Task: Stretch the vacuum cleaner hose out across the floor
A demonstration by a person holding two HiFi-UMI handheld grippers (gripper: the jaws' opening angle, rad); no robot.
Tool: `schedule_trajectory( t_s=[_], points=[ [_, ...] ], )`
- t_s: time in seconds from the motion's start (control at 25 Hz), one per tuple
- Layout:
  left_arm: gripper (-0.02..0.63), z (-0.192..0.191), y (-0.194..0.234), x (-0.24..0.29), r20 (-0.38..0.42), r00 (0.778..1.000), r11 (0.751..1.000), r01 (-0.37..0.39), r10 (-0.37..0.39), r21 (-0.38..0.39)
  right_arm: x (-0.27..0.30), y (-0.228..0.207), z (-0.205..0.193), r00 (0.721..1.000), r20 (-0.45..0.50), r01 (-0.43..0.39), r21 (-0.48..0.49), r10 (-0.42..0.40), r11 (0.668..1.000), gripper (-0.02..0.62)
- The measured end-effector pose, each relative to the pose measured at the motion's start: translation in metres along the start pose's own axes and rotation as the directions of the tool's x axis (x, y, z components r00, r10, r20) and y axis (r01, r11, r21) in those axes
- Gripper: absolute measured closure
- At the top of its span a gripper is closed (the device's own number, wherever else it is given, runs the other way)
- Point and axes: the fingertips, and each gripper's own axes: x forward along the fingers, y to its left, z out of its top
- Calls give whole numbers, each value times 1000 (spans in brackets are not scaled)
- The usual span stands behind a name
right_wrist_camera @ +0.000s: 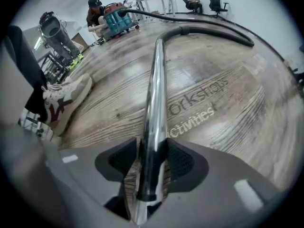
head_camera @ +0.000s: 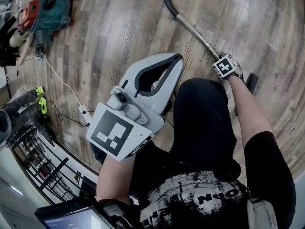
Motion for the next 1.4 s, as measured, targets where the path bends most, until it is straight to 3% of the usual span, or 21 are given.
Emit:
schedule_trajectory(
  t_s=[0.04, 0.24, 0.52, 0.64, 0.8, 0.92, 1.12, 1.28, 1.36, 1.4],
  points=[
    [606, -4, 2, -1, -5, 1000, 1000, -13, 13, -6, 2, -1, 0, 1000, 8, 28, -2, -28, 1000, 408],
    [606, -22, 3, -13, -21, 998, 999, -51, 51, -11, 1, -3, 2, 992, 43, 121, 5, -121, 993, 414],
    [606, -31, 1, -20, -21, 997, 997, -79, 79, -10, 1, -2, 0, 996, 23, 90, 22, -91, 996, 419],
    [606, -36, -3, -19, -30, 997, 998, -66, 65, -12, -6, -7, -16, 994, -41, 104, 54, -101, 993, 419],
    [606, -53, 5, -10, -51, 997, 996, -61, 58, -66, -16, -1, -2, 996, 74, 52, 62, -57, 997, 419],
    [604, -69, 15, 7, -84, 996, 988, -54, 42, -148, -39, 1, 1, 994, 104, 39, 55, -44, 998, 419],
    [504, -112, 37, 58, -164, 986, 943, -36, -20, -332, -81, -3, -3, 992, 121, 14, 83, -24, 996, 419],
    [448, -170, 50, 108, -267, 962, 898, -62, -63, -435, -112, -14, -3, 988, 150, 29, 96, -43, 995, 419],
    [422, -197, 44, 130, -283, 954, 854, -61, -103, -517, -125, -15, -8, 988, 145, 29, 102, -44, 994, 419],
    [414, -206, 40, 140, -268, 955, 818, -54, -124, -572, -132, -16, -10, 989, 138, 30, 102, -44, 994, 419]
  ],
)
